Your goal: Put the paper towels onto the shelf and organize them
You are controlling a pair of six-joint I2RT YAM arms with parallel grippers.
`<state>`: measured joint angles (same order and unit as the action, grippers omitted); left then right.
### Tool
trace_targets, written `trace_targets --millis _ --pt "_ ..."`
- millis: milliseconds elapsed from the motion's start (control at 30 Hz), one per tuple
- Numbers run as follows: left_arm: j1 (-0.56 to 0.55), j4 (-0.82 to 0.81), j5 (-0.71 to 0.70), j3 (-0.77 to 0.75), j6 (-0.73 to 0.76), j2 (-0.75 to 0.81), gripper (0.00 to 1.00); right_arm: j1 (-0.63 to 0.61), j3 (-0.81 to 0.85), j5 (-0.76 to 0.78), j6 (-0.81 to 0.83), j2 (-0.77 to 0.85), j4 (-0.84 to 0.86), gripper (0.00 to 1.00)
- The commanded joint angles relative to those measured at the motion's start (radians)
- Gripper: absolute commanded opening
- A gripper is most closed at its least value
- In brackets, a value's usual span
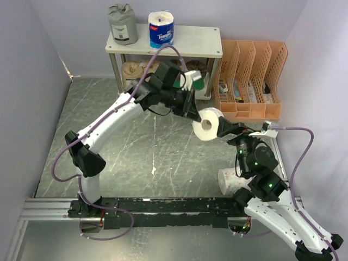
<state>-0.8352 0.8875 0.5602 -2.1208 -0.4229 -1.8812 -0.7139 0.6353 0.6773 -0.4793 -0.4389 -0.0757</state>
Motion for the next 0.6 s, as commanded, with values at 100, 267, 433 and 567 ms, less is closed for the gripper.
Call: trace_targets --millis 100,267,433,567 --pt "0.239 -0.464 -0.069 0.024 -0.681 0.083 0.07 -0.003 -0.009 -0.019 -0.030 0.026 -0.037 1.00" --pt "0.313 -0.557 -0.240 -0.159 -0.857 -0.021 0.07 -0.003 -0.027 -0.013 -0.051 0.058 -0.047 1.00" --pt "0.338 -0.708 -0.296 -0.203 -0.962 -0.092 0.07 -0.004 -0.056 -0.013 -0.086 0.077 -0.065 1.00" --pt "0.337 -0.783 -0.333 -0.214 -0.977 -0.132 0.07 -0.003 -0.084 -0.012 -0.105 0.097 -0.067 1.00"
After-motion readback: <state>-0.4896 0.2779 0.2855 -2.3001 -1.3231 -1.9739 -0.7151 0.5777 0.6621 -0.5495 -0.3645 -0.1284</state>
